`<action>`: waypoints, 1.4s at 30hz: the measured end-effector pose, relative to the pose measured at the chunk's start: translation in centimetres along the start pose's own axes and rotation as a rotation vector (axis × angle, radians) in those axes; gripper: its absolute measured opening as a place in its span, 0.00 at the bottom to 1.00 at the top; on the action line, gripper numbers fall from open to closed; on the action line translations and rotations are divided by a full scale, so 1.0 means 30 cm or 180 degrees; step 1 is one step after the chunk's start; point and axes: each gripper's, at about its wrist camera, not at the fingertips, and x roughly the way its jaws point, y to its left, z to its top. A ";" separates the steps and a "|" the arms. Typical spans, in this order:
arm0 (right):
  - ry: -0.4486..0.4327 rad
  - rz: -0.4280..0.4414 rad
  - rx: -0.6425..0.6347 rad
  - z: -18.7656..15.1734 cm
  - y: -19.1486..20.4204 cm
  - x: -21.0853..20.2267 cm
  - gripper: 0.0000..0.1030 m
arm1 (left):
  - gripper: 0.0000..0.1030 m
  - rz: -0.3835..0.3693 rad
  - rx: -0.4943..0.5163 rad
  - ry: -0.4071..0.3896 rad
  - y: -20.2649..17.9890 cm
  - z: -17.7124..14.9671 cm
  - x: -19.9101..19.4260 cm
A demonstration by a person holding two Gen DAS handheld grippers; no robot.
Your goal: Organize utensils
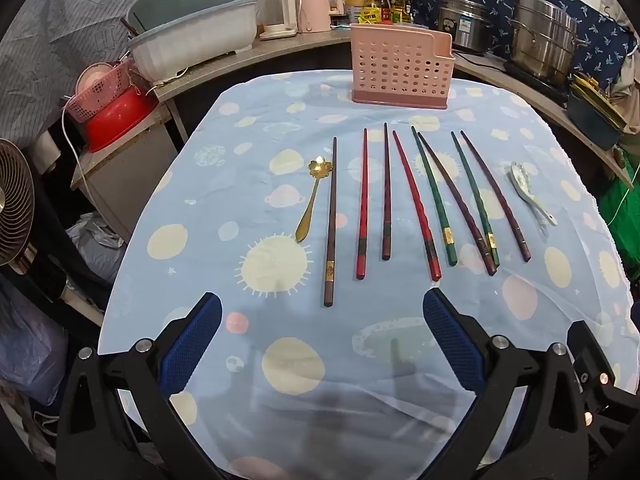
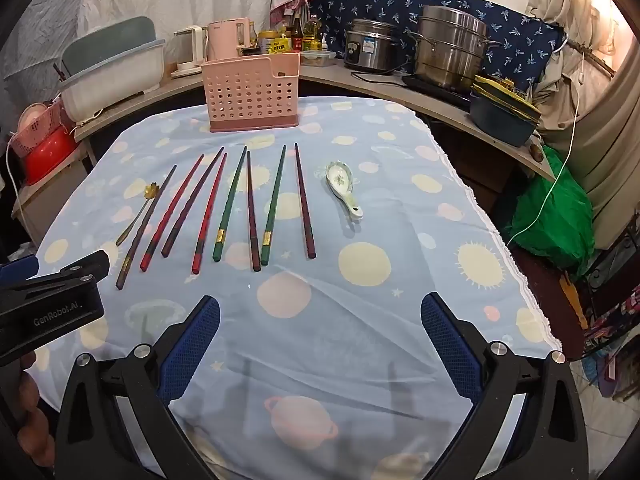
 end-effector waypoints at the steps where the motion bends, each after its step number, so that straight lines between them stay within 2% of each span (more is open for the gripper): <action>1: -0.0011 0.0004 0.0003 0.000 0.000 -0.001 0.94 | 0.93 0.0003 0.0010 0.0006 -0.003 -0.001 0.001; 3: -0.0014 0.0015 0.0008 -0.001 0.000 -0.003 0.94 | 0.93 -0.0059 -0.0066 0.0036 0.006 -0.006 0.001; 42: -0.0092 -0.0015 0.0074 0.012 -0.014 -0.040 0.94 | 0.93 -0.0069 0.0020 -0.0024 -0.001 -0.007 -0.037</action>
